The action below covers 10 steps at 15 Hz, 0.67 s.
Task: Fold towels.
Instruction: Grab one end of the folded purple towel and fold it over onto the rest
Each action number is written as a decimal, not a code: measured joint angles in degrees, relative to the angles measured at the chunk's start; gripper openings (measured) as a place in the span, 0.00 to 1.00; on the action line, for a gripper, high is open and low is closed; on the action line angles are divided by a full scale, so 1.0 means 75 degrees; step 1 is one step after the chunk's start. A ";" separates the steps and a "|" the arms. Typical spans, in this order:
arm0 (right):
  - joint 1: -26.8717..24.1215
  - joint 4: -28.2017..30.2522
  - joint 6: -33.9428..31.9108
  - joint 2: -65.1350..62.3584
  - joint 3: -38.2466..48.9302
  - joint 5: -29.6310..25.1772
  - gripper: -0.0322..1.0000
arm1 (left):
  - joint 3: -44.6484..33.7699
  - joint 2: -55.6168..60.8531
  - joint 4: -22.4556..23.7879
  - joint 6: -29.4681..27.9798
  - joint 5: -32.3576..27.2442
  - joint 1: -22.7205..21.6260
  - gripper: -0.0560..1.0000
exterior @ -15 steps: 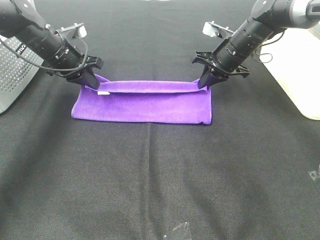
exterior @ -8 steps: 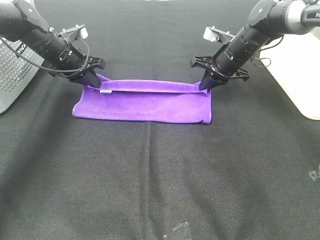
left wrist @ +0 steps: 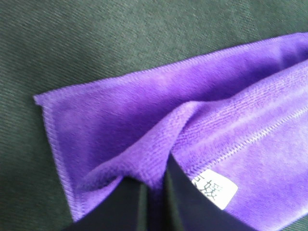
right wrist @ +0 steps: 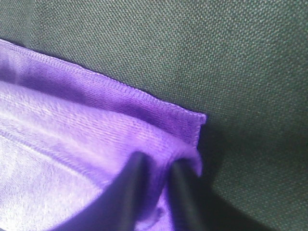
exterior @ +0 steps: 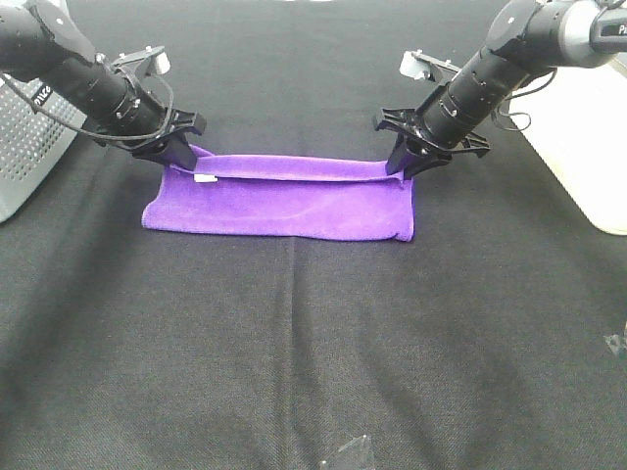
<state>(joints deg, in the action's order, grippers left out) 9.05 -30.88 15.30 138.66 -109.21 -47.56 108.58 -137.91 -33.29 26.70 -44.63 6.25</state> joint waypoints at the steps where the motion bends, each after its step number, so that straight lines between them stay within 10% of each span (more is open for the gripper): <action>1: 0.0000 0.0000 0.0000 0.0000 0.0000 0.0000 0.37 | 0.0000 0.0000 0.0076 0.0000 0.0008 0.0000 0.20; 10: -0.0008 0.1070 -0.0634 -0.0092 0.0000 -0.0153 0.75 | 0.0000 0.0000 0.0863 -0.0321 0.0168 0.0000 0.79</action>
<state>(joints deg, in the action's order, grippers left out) 9.00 -22.86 10.54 137.97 -109.21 -48.70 108.58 -137.91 -26.81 24.29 -43.37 6.25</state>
